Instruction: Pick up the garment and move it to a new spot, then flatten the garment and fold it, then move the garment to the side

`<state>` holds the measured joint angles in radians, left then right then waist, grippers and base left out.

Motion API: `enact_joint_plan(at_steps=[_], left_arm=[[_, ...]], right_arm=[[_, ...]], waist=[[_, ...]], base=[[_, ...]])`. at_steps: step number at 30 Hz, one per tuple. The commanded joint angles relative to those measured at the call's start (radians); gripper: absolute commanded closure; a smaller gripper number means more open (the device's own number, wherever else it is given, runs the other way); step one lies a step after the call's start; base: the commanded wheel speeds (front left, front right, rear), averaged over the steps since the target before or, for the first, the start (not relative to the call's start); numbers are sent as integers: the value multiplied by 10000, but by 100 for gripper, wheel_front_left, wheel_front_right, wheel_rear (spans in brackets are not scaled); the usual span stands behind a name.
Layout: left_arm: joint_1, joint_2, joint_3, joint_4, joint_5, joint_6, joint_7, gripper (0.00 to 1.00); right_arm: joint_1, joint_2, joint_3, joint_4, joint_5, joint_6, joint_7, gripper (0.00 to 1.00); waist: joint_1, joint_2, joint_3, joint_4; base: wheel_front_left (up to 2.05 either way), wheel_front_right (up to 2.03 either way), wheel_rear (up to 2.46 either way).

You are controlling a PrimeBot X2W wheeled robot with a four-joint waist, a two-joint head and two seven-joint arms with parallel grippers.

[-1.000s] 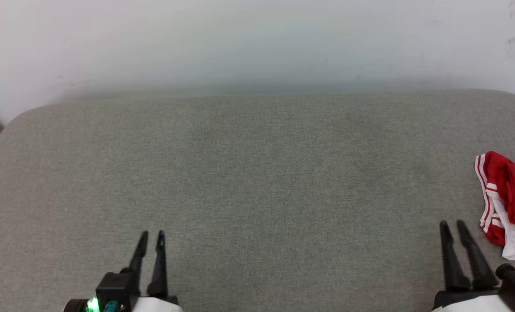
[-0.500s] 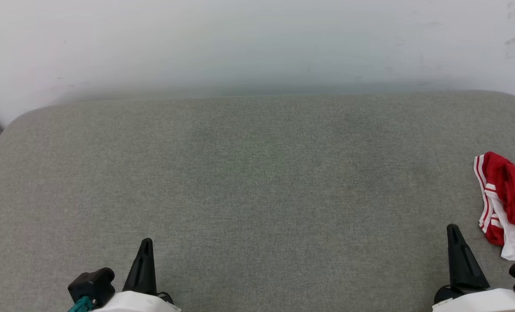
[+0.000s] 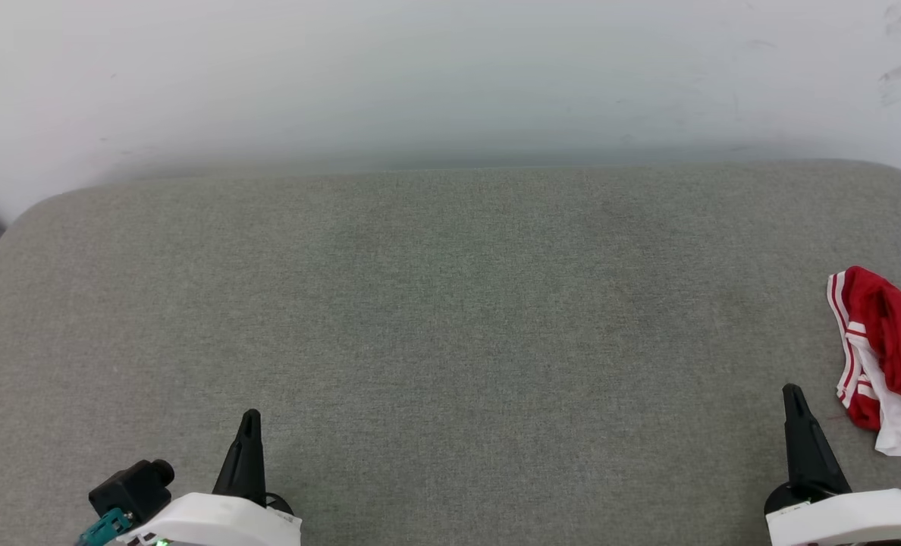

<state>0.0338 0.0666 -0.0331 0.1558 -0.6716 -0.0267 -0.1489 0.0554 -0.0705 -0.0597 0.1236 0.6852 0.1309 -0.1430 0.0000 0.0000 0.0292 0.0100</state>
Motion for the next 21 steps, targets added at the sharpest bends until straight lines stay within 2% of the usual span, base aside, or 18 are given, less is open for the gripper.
enact_joint_plan(at_steps=[1,21], left_arm=[[-248,79,60,-77,-375,-86,75,100],[-598,120,326,176,-3143,-368,703,100]], right_arm=[[-295,-99,-8,-65,374,1,64,100],[-700,-103,-53,296,3083,0,713,100]], waist=[[0,0,-4,-2],[0,0,-59,-23]], base=[[0,0,0],[0,0,0]])
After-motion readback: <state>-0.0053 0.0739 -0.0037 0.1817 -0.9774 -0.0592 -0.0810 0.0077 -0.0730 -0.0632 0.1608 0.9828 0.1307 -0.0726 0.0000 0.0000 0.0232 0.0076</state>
